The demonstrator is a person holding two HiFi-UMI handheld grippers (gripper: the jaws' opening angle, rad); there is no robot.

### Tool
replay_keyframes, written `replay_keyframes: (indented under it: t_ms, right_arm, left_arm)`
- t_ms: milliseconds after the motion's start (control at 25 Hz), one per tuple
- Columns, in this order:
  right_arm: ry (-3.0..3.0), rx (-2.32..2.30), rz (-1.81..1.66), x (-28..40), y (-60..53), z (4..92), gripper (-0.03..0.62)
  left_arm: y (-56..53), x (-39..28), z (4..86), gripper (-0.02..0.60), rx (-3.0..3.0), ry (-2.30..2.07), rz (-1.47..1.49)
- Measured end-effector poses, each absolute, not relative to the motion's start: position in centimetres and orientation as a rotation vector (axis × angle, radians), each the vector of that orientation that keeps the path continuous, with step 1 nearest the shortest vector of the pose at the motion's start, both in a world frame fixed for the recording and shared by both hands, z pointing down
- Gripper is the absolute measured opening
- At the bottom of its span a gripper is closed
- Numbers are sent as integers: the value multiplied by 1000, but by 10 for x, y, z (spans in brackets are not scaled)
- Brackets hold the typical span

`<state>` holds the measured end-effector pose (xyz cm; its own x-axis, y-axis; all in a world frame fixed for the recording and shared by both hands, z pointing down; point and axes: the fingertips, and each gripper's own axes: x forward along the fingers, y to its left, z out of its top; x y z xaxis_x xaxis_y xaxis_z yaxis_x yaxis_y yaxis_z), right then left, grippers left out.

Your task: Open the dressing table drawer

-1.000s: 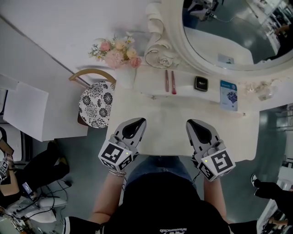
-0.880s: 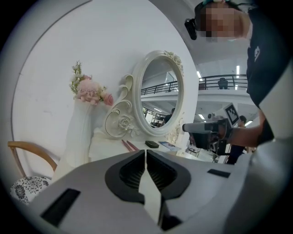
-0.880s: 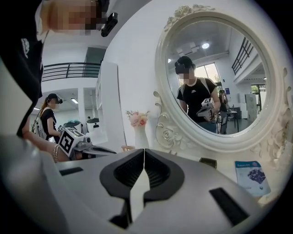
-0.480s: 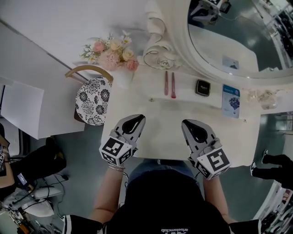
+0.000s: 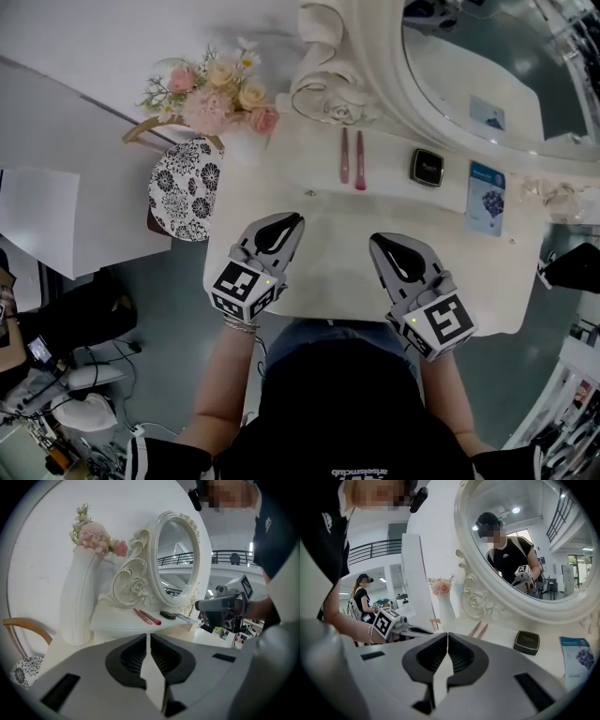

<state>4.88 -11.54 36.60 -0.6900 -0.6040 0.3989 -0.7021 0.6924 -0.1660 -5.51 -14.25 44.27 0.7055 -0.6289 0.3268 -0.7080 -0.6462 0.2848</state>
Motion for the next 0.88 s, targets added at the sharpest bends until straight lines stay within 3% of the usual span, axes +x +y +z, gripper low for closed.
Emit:
replay_keyframes:
  t_ms: [600,880]
  right_arm:
    - [-2556,943,478,41,-112,397,20]
    - [-2563,895,508,35,-111,408,20]
  left_arm:
    - [-160,-48,477,21,2476,-1071,322]
    - [-171,-44,496,70,2431,-1069,386]
